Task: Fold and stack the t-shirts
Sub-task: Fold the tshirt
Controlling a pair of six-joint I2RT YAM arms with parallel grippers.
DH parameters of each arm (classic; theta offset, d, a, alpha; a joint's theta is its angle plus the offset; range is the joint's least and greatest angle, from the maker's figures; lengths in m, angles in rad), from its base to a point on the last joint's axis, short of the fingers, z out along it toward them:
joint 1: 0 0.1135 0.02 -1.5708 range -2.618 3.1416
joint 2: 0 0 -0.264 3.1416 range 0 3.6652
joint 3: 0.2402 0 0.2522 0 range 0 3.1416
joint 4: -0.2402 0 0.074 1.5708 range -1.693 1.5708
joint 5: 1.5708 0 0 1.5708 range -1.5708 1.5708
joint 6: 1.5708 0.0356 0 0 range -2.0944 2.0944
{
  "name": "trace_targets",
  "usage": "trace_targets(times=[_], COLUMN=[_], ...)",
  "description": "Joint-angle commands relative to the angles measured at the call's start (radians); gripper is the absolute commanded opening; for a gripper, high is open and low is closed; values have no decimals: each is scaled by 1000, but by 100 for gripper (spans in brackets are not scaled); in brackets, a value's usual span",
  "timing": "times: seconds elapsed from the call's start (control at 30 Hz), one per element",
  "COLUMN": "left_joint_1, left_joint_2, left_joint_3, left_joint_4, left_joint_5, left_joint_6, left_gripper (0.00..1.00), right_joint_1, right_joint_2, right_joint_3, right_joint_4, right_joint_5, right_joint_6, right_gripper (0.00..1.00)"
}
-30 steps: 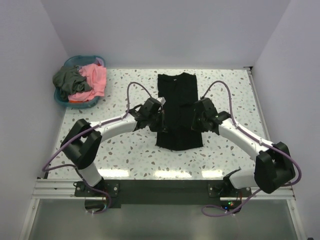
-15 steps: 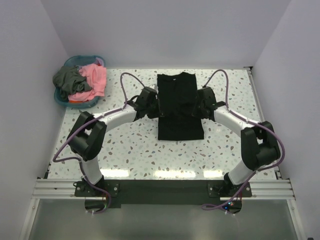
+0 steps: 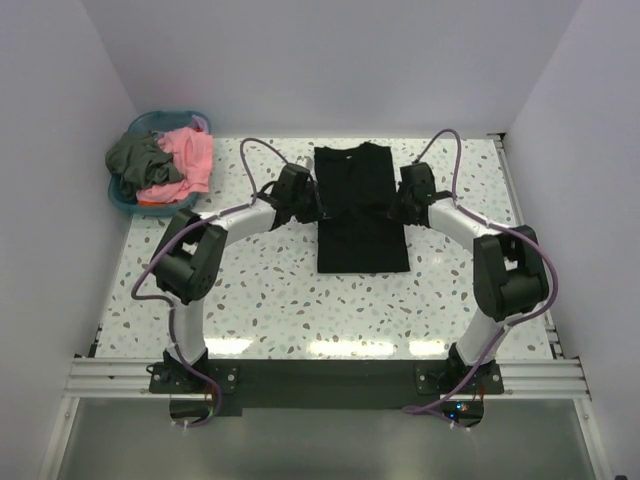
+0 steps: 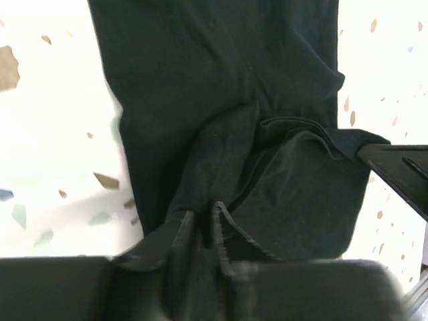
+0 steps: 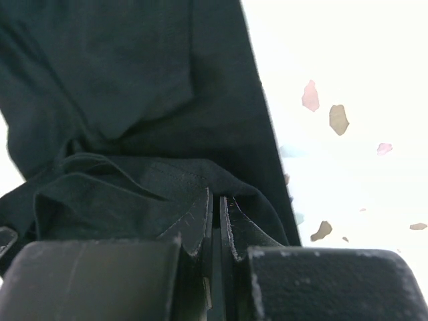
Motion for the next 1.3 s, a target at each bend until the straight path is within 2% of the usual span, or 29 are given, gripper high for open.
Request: trace_targets(times=[0.0, 0.03, 0.07, 0.1, 0.13, 0.23, 0.33, 0.4, 0.5, 0.53, 0.57, 0.6, 0.63, 0.67, 0.73, 0.9, 1.0, 1.13, 1.27], left_joint_1=[37, 49, 57, 65, 74, 83, 74, 62, 40, 22, 10, -3, -28, -38, -49, -41, -30, -13, -12], left_joint_2=[21, 21, 21, 21, 4, -71, -135, -151, -146, -146, -143, -137, -114, -100, -44, 76, 140, 232, 256], left_joint_3=[24, 18, 17, 19, 16, -28, -48, -52, -41, -41, -39, -35, -16, -7, 36, 160, 182, 226, 223], left_joint_4=[144, 177, 194, 202, 199, 199, 95, 48, 12, 6, 6, 0, -18, -20, -35, -37, 15, 32, -9], left_joint_5=[45, 51, 67, 80, 72, 12, -91, -126, -143, -143, -142, -143, -154, -160, -154, -189, -194, -182, -199], left_joint_6=[28, 36, 57, 67, 71, 85, 100, 122, 134, 134, 134, 134, 133, 134, 134, 156, 165, 159, 121], left_gripper=[23, 37, 44, 48, 55, 60, 60, 61, 51, 44, 41, 36, 27, 24, 15, 11, 11, 17, 18], right_joint_1=[-23, -27, -32, -43, -43, -43, -35, -18, 40, 58, 74, 90, 94, 95, 94, 89, 72, 60, 78], right_joint_2=[20, 25, 27, 31, 27, 2, -25, -51, -64, -62, -58, -38, -26, -6, 45, 155, 237, 318, 338], right_joint_3=[54, 60, 65, 71, 82, 93, 91, 83, 70, 60, 57, 54, 56, 65, 98, 207, 280, 346, 311], right_joint_4=[52, 55, 54, 52, 51, 40, 15, 12, 17, 20, 24, 35, 43, 44, 47, 32, 11, -18, -9], right_joint_5=[-4, -8, -13, -19, -24, -7, 25, 25, 28, 33, 36, 32, 7, -4, -22, -41, -37, 8, -5], right_joint_6=[5, 4, 2, -1, -7, -21, -51, -65, -79, -81, -81, -81, -82, -81, -88, -134, -145, -150, -144], right_gripper=[2, 7, 14, 32, 38, 58, 69, 69, 62, 58, 43, 36, 31, 25, 24, 23, 23, 23, 22])
